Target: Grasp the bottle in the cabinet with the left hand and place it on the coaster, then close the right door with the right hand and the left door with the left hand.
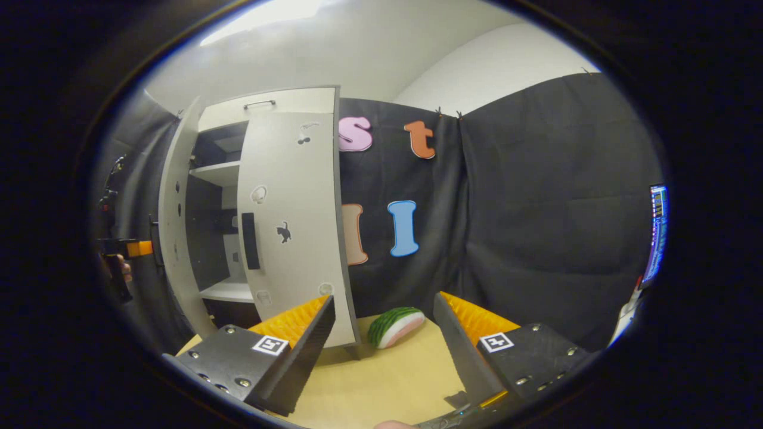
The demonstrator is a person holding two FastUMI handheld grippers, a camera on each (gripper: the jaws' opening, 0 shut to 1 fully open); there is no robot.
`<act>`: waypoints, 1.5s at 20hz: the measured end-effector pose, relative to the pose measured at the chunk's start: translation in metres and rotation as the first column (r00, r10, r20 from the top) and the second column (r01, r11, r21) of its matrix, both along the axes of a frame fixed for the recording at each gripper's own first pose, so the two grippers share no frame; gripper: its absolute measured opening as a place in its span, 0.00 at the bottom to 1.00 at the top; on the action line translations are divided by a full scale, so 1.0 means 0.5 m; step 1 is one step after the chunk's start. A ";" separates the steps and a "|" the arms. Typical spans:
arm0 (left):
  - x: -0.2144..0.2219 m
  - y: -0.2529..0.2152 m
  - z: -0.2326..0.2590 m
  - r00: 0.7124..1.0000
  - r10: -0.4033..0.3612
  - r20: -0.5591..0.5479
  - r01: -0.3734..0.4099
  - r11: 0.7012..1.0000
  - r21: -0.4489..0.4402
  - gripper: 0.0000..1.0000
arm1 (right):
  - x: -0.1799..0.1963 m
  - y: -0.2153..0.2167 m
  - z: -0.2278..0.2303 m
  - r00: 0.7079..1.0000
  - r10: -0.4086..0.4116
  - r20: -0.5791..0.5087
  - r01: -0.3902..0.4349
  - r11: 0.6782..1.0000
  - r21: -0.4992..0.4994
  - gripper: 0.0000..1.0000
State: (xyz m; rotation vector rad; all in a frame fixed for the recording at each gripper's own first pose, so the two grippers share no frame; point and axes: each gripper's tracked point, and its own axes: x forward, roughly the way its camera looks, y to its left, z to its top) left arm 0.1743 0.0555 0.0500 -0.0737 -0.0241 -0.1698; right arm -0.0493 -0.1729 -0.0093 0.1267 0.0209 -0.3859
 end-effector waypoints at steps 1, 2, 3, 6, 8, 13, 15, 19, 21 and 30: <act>0.002 -0.008 -0.001 1.000 -0.008 0.002 0.008 1.000 -0.002 0.89 | 0.000 0.000 0.000 1.000 -0.001 -0.001 0.001 1.000 -0.002 1.00; 0.004 -0.018 -0.001 1.000 -0.017 0.002 0.017 1.000 -0.001 0.92 | 0.000 -0.002 -0.001 1.000 -0.005 -0.003 0.005 1.000 -0.004 1.00; 0.007 -0.027 -0.003 1.000 -0.025 0.004 0.025 1.000 -0.001 0.92 | -0.001 -0.002 -0.004 1.000 -0.006 -0.005 0.006 1.000 -0.007 1.00; 0.011 -0.065 -0.006 0.998 -0.064 0.007 0.064 0.998 -0.006 0.89 | -0.003 -0.006 -0.005 1.000 -0.008 -0.007 0.008 1.000 -0.016 0.99; 0.015 -0.082 -0.007 0.997 -0.075 0.012 0.075 0.997 0.002 0.92 | -0.001 -0.010 -0.007 1.000 -0.014 -0.009 0.013 1.000 -0.018 0.99; 0.019 -0.098 -0.005 0.997 -0.076 0.012 0.076 0.997 -0.011 0.92 | -0.006 -0.016 -0.013 1.000 -0.015 -0.016 0.014 1.000 -0.021 1.00; 0.015 -0.095 -0.006 0.997 -0.071 0.010 0.071 0.997 -0.009 0.93 | -0.003 -0.016 -0.015 1.000 -0.008 -0.017 0.008 1.000 -0.018 1.00; -0.007 -0.086 -0.012 0.999 -0.054 0.006 0.054 0.998 0.027 0.93 | 0.004 -0.001 -0.029 0.999 0.029 -0.028 -0.029 0.999 -0.019 1.00; -0.027 -0.084 -0.015 0.999 -0.048 0.004 0.048 0.998 0.035 0.89 | 0.008 0.007 -0.036 0.998 0.045 -0.033 -0.045 0.999 -0.015 1.00; -0.089 -0.057 -0.022 1.000 -0.016 -0.004 0.016 0.999 0.048 0.92 | 0.016 0.049 -0.045 0.992 0.120 -0.031 -0.120 0.992 -0.027 0.99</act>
